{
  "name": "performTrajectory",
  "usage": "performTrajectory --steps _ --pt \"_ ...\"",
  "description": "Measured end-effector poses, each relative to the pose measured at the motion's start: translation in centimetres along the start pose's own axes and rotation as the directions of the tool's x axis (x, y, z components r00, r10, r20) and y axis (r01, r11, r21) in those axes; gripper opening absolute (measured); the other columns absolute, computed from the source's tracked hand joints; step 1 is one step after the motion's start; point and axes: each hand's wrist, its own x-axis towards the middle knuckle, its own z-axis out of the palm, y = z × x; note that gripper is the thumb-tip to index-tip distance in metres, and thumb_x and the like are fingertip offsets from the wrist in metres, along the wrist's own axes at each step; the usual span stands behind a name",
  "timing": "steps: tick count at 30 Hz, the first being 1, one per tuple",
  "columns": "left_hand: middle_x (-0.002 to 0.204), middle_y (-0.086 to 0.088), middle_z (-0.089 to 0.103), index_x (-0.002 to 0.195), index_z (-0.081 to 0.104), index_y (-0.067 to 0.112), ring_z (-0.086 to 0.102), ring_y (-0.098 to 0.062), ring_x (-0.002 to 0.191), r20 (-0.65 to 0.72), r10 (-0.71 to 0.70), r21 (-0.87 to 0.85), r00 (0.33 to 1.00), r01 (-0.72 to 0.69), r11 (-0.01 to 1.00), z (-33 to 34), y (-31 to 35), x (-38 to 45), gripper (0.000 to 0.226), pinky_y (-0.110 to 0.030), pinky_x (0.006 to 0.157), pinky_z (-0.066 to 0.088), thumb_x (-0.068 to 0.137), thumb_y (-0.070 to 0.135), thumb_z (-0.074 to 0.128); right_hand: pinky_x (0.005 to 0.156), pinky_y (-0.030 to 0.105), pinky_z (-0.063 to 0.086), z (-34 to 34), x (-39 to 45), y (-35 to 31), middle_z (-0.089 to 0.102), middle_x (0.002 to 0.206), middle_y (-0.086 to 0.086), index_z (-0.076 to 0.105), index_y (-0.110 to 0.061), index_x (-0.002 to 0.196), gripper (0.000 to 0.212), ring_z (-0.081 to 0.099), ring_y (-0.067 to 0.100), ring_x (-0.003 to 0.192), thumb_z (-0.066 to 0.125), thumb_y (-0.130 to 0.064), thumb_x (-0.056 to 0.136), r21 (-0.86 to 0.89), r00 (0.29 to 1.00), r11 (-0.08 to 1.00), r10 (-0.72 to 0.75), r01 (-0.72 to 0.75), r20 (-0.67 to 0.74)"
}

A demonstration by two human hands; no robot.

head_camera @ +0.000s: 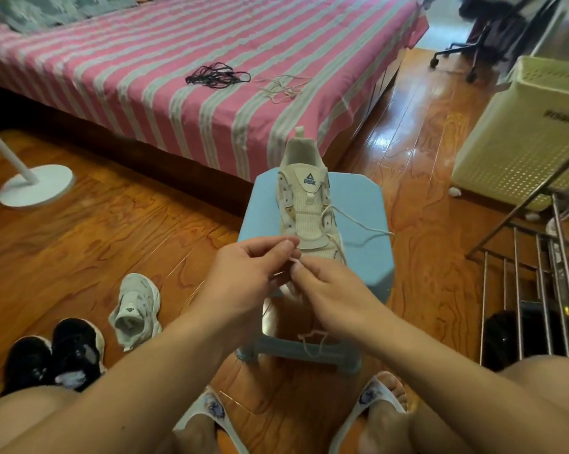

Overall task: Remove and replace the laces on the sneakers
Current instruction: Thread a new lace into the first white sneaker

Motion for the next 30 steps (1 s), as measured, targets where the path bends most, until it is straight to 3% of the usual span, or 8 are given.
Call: performTrajectory --steps 3,5,7,11,18,24,27,30 --pt "0.094 -0.008 0.077 0.105 0.078 0.012 0.074 -0.024 0.092 -0.019 0.024 0.113 1.000 -0.022 0.993 -0.7 0.1 1.1 0.019 -0.033 0.080 0.061 0.099 0.008 0.061 0.063 0.035 0.048 -1.1 0.4 -0.2 0.064 0.068 0.000 0.066 -0.015 0.080 0.041 0.056 0.008 0.059 0.045 -0.040 0.103 -0.020 0.999 1.000 0.004 -0.003 0.038" --pt "0.094 -0.009 0.078 0.108 0.077 0.012 0.074 -0.026 0.093 -0.044 0.025 0.210 0.999 -0.016 0.977 -0.9 -0.1 2.0 0.020 -0.042 0.087 0.062 0.099 0.005 0.061 0.068 0.033 0.048 -2.4 2.0 0.8 0.067 0.080 -0.004 0.072 -0.020 0.088 0.031 0.060 0.013 0.073 0.051 -0.039 0.101 -0.157 0.974 0.988 -0.045 0.010 -0.220" --pt "0.089 -0.014 0.077 0.111 0.073 0.009 0.075 -0.027 0.086 -0.055 0.013 0.239 0.998 0.001 0.971 -0.8 -0.4 2.6 0.017 -0.045 0.085 0.063 0.096 0.003 0.066 0.078 0.026 0.043 -3.2 3.8 1.6 0.065 0.097 -0.007 0.075 -0.023 0.103 0.017 0.058 0.011 0.090 0.059 -0.028 0.099 -0.322 0.930 0.946 -0.136 0.020 -0.341" --pt "0.077 -0.015 0.076 0.099 0.068 0.000 0.076 -0.027 0.072 -0.049 0.073 0.312 0.996 -0.054 0.949 -0.3 -0.4 3.4 0.015 -0.036 0.067 0.063 0.089 0.007 0.077 0.087 0.023 0.045 -2.6 5.8 2.5 0.066 0.110 -0.001 0.075 -0.022 0.114 0.021 0.061 0.017 0.103 0.065 -0.020 0.095 -0.365 0.939 0.930 -0.162 0.042 -0.303" --pt "0.074 -0.005 0.075 0.081 0.077 0.011 0.074 -0.025 0.073 -0.089 0.156 0.463 0.984 -0.098 0.881 0.1 -0.4 4.5 0.011 -0.030 0.062 0.062 0.090 0.015 0.077 0.089 0.021 0.044 -2.8 5.8 2.0 0.065 0.112 -0.004 0.075 -0.029 0.115 0.024 0.058 0.013 0.107 0.065 -0.021 0.095 -0.341 0.952 0.939 -0.136 0.036 -0.275" --pt "0.072 -0.002 0.075 0.072 0.077 0.014 0.073 -0.021 0.066 -0.112 0.147 0.521 0.983 -0.068 0.851 0.4 -0.4 5.0 0.015 -0.043 0.066 0.064 0.087 0.016 0.078 0.091 0.027 0.048 -3.0 6.1 1.5 0.056 0.092 -0.014 0.077 -0.030 0.111 0.027 0.057 0.012 0.097 0.066 -0.016 0.090 -0.247 0.967 0.969 -0.051 -0.013 -0.251" --pt "0.070 -0.005 0.074 0.072 0.076 0.010 0.073 -0.023 0.062 -0.135 0.141 0.486 0.981 -0.059 0.872 0.7 -0.5 5.0 0.016 -0.047 0.063 0.064 0.088 0.012 0.077 0.082 0.024 0.047 -3.2 6.5 1.4 0.052 0.079 -0.022 0.079 -0.030 0.105 0.029 0.055 0.006 0.083 0.066 -0.010 0.087 -0.224 0.973 0.974 -0.016 -0.037 -0.229" --pt "0.068 -0.009 0.073 0.078 0.074 0.007 0.070 -0.024 0.054 -0.159 0.135 0.453 0.978 -0.049 0.890 0.9 -0.8 4.9 0.015 -0.044 0.059 0.064 0.092 0.012 0.073 0.076 0.024 0.047 -3.0 6.7 1.3 0.060 0.082 -0.017 0.078 -0.032 0.099 0.029 0.057 0.008 0.083 0.064 -0.009 0.088 -0.205 0.978 0.977 0.016 -0.059 -0.207"
